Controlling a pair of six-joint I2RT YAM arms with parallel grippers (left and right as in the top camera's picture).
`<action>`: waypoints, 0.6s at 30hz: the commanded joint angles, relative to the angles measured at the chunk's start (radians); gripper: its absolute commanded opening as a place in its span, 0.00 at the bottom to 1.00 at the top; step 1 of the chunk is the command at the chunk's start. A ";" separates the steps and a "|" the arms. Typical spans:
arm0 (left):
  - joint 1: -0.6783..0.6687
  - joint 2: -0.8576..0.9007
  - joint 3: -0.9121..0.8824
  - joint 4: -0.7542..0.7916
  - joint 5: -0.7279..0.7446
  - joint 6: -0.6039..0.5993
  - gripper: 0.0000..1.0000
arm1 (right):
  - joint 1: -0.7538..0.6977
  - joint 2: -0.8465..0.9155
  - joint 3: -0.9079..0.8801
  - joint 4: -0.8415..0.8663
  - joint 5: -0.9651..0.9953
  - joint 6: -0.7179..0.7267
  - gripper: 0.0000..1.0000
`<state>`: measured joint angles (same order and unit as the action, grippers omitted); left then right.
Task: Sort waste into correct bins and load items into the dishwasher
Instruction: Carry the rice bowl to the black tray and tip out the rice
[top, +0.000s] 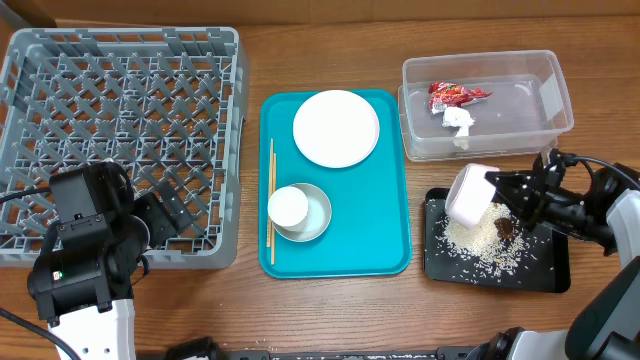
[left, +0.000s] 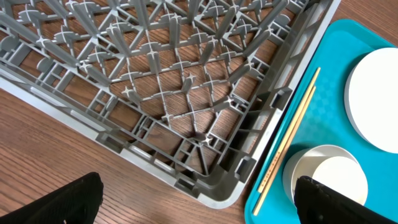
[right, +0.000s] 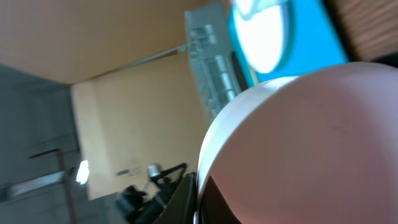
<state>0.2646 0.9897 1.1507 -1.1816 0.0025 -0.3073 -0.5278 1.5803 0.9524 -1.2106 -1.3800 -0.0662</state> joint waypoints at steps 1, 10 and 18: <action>0.007 0.003 0.013 0.004 -0.006 0.015 1.00 | 0.010 -0.015 -0.001 0.009 0.212 0.025 0.04; 0.007 0.003 0.013 0.004 -0.006 0.015 1.00 | 0.042 -0.015 0.045 -0.156 0.253 -0.396 0.04; 0.007 0.003 0.013 0.005 -0.006 0.015 1.00 | 0.065 -0.015 0.067 -0.145 0.272 -0.395 0.04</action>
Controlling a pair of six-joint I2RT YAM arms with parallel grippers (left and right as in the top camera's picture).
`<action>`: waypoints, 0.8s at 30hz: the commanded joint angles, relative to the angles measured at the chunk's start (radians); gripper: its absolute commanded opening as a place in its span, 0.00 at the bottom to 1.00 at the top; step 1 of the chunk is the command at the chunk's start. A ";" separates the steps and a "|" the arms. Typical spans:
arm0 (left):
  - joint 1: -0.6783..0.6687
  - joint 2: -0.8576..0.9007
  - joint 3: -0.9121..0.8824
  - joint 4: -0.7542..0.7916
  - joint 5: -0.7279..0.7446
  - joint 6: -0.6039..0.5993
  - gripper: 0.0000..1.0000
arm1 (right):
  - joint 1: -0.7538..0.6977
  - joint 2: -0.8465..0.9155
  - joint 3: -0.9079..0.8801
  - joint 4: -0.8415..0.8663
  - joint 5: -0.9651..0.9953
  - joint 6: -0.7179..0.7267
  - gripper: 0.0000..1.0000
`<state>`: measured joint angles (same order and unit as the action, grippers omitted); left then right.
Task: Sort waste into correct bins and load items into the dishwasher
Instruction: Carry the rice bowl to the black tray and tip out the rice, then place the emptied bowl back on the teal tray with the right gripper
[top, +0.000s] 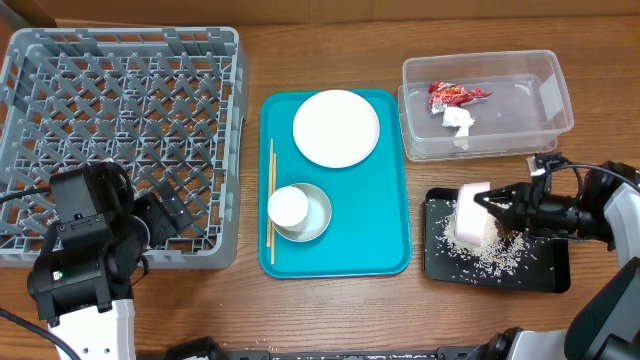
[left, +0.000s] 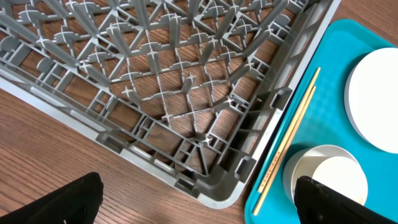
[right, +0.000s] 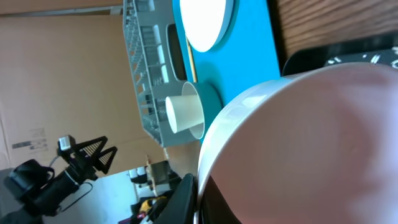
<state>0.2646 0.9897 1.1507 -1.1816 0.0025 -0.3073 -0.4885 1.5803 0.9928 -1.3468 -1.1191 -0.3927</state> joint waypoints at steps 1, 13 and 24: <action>0.007 0.003 0.013 0.005 -0.006 0.015 1.00 | 0.041 -0.015 0.026 -0.039 0.011 -0.141 0.04; 0.007 0.003 0.013 0.011 -0.006 0.015 1.00 | 0.253 -0.017 0.198 -0.072 0.282 0.023 0.04; 0.007 0.003 0.013 0.011 -0.006 0.015 1.00 | 0.656 -0.018 0.482 0.105 0.678 0.219 0.04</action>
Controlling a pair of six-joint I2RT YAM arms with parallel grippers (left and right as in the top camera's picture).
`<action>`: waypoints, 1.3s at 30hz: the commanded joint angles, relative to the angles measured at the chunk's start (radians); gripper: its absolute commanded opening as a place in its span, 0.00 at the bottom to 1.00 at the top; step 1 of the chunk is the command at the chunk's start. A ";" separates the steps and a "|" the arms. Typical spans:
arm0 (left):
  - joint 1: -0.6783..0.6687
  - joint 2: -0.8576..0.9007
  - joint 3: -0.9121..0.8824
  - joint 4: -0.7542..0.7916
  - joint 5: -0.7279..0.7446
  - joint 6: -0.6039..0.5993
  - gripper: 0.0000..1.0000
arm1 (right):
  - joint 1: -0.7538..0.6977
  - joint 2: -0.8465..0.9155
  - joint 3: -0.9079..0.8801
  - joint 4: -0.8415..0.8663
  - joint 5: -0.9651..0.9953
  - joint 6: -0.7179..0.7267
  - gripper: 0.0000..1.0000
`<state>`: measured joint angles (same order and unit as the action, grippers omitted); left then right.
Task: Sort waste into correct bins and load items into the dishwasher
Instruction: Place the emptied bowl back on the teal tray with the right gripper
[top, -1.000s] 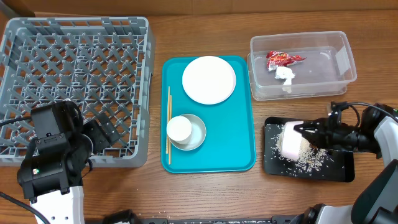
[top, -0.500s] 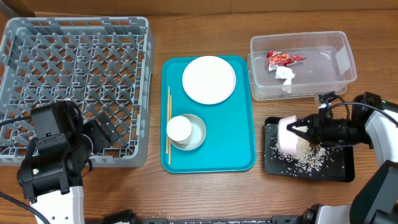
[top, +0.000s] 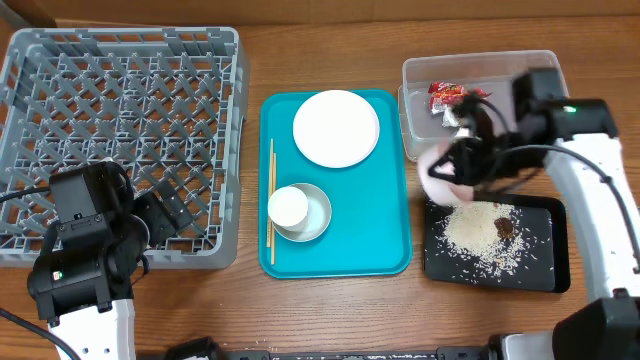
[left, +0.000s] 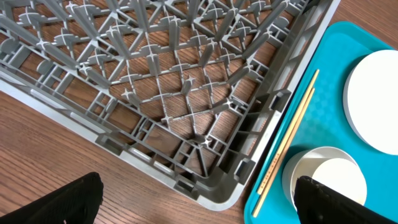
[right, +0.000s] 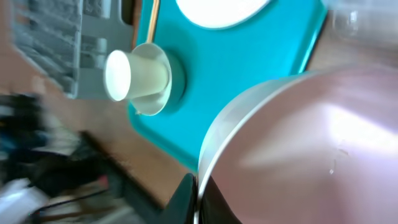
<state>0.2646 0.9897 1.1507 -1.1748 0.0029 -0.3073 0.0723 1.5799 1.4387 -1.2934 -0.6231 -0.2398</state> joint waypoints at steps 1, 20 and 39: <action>0.007 0.003 0.013 0.005 -0.006 0.015 1.00 | 0.136 -0.016 0.036 0.095 0.221 0.065 0.04; 0.007 0.003 0.013 0.000 -0.005 0.015 1.00 | 0.485 0.314 0.033 0.831 0.506 0.054 0.04; 0.007 0.003 0.013 -0.003 -0.006 0.015 1.00 | 0.445 0.199 0.036 0.696 0.397 0.062 0.34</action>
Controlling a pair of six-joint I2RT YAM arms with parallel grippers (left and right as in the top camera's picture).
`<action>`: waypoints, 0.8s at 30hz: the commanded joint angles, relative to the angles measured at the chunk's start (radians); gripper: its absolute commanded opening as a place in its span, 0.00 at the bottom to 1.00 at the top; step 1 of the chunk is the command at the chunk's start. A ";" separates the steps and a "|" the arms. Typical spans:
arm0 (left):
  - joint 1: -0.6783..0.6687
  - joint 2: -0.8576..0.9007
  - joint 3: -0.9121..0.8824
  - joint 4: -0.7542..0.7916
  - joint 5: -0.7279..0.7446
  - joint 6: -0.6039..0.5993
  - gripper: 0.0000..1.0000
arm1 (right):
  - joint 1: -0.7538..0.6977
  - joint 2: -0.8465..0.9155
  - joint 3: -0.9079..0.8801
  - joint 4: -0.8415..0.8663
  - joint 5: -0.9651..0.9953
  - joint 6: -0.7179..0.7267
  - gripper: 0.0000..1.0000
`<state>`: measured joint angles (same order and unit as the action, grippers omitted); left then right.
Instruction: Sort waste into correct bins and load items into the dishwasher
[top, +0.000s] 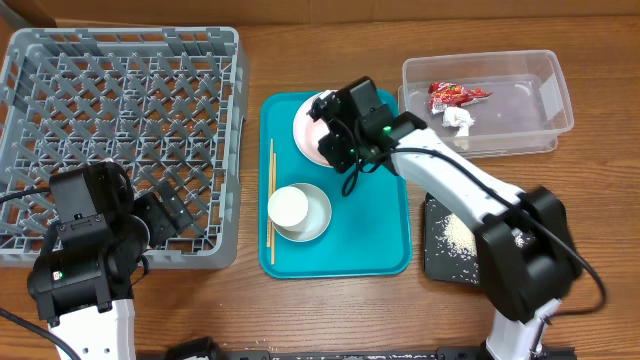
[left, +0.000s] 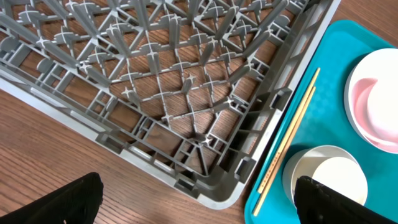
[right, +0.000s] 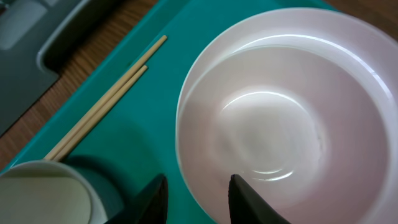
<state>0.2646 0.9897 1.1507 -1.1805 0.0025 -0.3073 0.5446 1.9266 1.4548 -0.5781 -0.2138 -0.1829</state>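
A pink bowl sits upright and empty on the white plate at the back of the teal tray. My right gripper stands open at the bowl's near rim, one finger inside it and one outside. From the left wrist the bowl also shows. A paper cup stands in a grey bowl beside the chopsticks. My left gripper hangs open by the corner of the grey dish rack, holding nothing.
A clear bin at the back right holds a red wrapper and a crumpled tissue. A black tray with spilled rice lies in front of it, partly under my right arm.
My right gripper held the pink bowl in the air between the clear bin and the black tray. Now the bowl rests on the white plate and the gripper is open. The left arm is still.
The pink bowl was held tipped over the black tray, with rice lying there. A moment later it lay lower on its side over the rice. Then it was up by the clear bin. Now it sits on the white plate, released.
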 joint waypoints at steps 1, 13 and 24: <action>0.007 0.003 0.013 0.003 -0.005 0.015 1.00 | -0.042 -0.193 0.020 -0.064 -0.012 0.008 0.34; 0.007 0.003 0.013 0.003 -0.006 0.015 1.00 | -0.324 -0.333 -0.023 -0.543 0.114 0.291 0.04; 0.007 0.003 0.013 0.003 -0.005 0.015 1.00 | -0.489 -0.331 -0.273 -0.439 0.117 0.345 0.04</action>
<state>0.2646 0.9897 1.1507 -1.1812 0.0025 -0.3073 0.0757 1.5890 1.2324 -1.0447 -0.1108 0.1284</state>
